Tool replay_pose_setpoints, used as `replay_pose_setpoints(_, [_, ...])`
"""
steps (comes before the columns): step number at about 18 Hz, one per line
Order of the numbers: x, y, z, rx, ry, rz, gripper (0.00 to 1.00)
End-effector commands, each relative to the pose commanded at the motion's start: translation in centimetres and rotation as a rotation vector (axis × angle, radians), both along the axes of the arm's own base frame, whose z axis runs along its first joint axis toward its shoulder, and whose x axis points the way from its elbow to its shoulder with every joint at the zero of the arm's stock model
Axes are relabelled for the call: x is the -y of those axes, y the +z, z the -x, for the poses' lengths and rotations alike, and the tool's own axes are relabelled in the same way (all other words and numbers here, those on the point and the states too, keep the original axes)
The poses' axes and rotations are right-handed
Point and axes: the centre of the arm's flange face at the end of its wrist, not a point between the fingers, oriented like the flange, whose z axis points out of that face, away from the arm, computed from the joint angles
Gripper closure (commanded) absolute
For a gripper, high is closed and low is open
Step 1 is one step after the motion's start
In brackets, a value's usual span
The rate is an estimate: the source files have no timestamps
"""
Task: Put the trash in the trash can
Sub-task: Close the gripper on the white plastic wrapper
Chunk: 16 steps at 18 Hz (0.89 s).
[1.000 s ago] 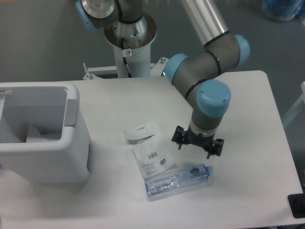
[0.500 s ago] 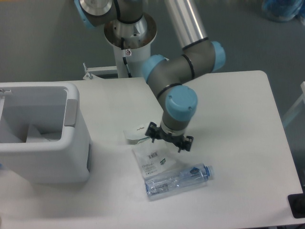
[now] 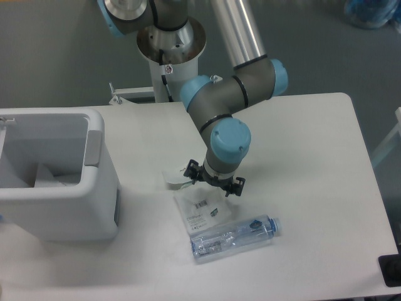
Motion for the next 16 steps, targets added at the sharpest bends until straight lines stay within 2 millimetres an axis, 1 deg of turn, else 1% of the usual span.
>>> replay_pose_setpoints(1, [0.0,-0.1,0.0,0.002,0.0,0.0,0.0])
replay_pose_setpoints(2, [-0.1,-0.1,0.0,0.002,-0.001,0.0,0.1])
replay_pose_setpoints(3, [0.0,-0.2,0.0,0.005,-0.001,0.001,0.24])
replay_pose_setpoints(4, [0.0,-0.3,-0.1,0.006,0.0,0.003,0.41])
replay_pose_setpoints(5, [0.0,-0.2,-0.1,0.005,-0.002,0.004,0.65])
replay_pose_setpoints(6, [0.0,-0.1,-0.1,0.004,-0.002,0.003,0.86])
replay_pose_setpoints(7, [0.0,-0.1,-0.2,0.005,-0.001,0.002,0.94])
replay_pose_setpoints(10, [0.0,0.7,-0.2,-0.004,-0.003,-0.007,0.94])
replay_pose_setpoints(11, [-0.1,1.0,-0.3,-0.007,-0.004,-0.01,0.98])
replay_pose_setpoints(13, [-0.1,1.9,-0.3,-0.019,-0.007,-0.022,1.0])
replay_pose_setpoints(16, [0.2,5.3,-0.4,-0.058,-0.01,-0.056,1.0])
